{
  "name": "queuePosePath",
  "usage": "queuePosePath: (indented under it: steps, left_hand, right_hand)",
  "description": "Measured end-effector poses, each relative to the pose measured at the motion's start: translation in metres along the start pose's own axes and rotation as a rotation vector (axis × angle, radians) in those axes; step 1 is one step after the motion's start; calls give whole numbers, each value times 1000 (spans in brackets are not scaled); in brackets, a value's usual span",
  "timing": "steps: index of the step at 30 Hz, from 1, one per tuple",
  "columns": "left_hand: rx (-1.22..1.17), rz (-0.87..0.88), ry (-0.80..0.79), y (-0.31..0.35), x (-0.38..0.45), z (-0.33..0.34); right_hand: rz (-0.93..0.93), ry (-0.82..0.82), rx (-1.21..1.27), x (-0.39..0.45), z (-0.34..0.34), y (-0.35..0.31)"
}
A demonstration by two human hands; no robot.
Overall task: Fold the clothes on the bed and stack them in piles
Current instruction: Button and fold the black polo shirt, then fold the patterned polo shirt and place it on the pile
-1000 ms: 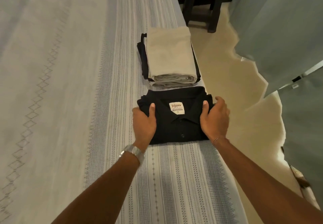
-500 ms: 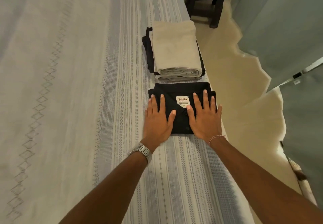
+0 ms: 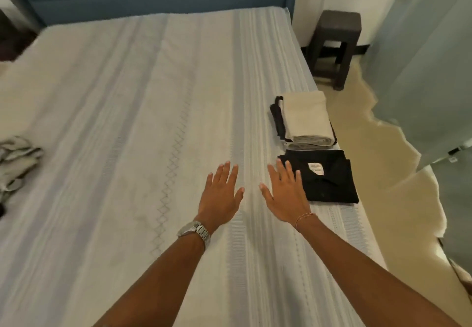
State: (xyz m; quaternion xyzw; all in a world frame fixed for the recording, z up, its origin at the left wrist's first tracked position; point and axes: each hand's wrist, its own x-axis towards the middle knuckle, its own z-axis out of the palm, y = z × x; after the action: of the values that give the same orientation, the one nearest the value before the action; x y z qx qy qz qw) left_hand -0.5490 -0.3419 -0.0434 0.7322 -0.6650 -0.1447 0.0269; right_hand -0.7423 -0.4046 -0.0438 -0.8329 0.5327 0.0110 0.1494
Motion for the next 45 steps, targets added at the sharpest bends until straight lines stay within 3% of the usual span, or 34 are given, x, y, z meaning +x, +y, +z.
queuePosePath:
  steps: [11,19,27,33,45]
  left_hand:
    - [68,-53,32,-200,-160,-106]
    - [56,-272,16,-354,-254,-159]
    - [-4,-538,9,-476,-337,-151]
    - [-27,-659,-16,-554,-353,-139]
    - [-131,-733,-145,-690,-268,-71]
  right_hand:
    - [-159,-67,-25,-35,-14,-260]
    - [-359,-121,-3,-29,1,-432]
    - [-610,-227,-10,-6,51,-569]
    - [-734,-279,-15,25,95,-664]
    - [-705,-331,-71,149,202,-780]
